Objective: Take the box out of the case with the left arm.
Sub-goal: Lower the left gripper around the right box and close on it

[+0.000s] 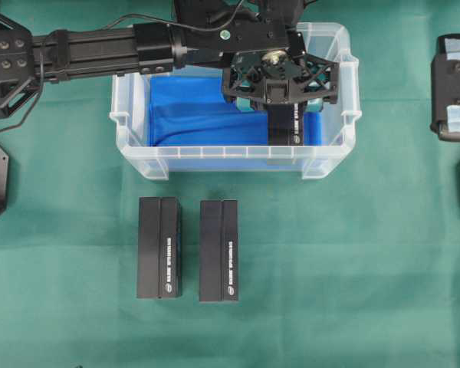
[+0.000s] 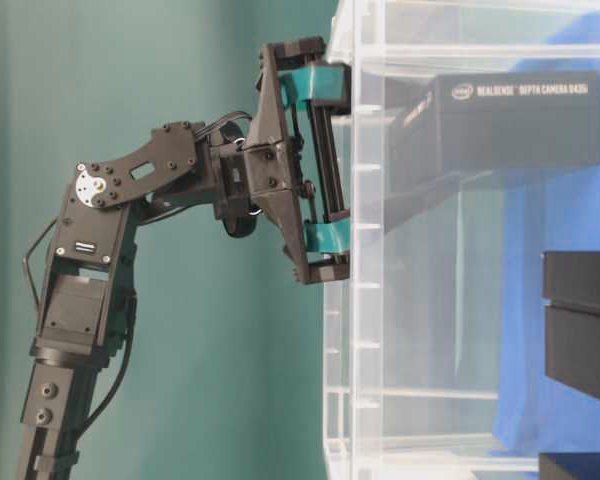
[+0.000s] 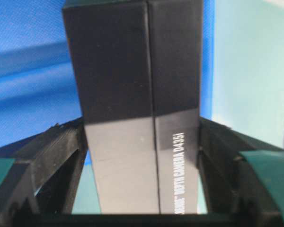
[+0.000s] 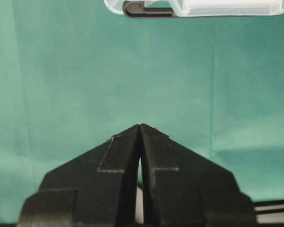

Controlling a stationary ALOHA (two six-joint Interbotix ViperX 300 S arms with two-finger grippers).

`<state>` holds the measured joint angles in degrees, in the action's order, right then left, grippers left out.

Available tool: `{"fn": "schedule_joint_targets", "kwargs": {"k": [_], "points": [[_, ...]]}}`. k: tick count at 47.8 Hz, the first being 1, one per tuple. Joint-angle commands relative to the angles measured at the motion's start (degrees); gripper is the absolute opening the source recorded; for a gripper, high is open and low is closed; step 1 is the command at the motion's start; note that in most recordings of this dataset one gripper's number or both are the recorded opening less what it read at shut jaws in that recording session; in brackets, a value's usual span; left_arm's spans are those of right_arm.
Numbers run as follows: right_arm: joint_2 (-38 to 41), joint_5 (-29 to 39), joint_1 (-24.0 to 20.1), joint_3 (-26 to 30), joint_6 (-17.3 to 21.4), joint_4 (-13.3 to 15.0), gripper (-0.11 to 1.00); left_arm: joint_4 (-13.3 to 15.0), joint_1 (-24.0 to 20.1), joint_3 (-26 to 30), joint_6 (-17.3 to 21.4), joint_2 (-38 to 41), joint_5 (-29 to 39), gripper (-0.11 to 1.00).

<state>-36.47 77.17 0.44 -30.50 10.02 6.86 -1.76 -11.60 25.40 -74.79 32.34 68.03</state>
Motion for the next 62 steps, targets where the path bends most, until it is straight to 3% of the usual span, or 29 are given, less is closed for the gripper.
{"fn": "schedule_joint_targets", "kwargs": {"k": [1,39,52,62], "points": [[-0.1,-0.1,0.1,0.5,0.1,-0.1,0.03,0.1,0.2,1.6,0.3,-2.8,-0.2,0.60],[-0.1,-0.1,0.1,0.5,0.1,-0.1,0.03,0.4,0.2,2.5,-0.1,-3.5,1.0,0.60],[-0.1,-0.1,0.1,0.6,0.0,-0.1,0.03,0.4,0.2,7.6,-1.3,-5.4,7.6,0.60],[-0.1,-0.1,0.1,0.6,0.0,0.0,0.03,0.6,0.2,15.0,-1.2,-4.9,14.2,0.60]]}}
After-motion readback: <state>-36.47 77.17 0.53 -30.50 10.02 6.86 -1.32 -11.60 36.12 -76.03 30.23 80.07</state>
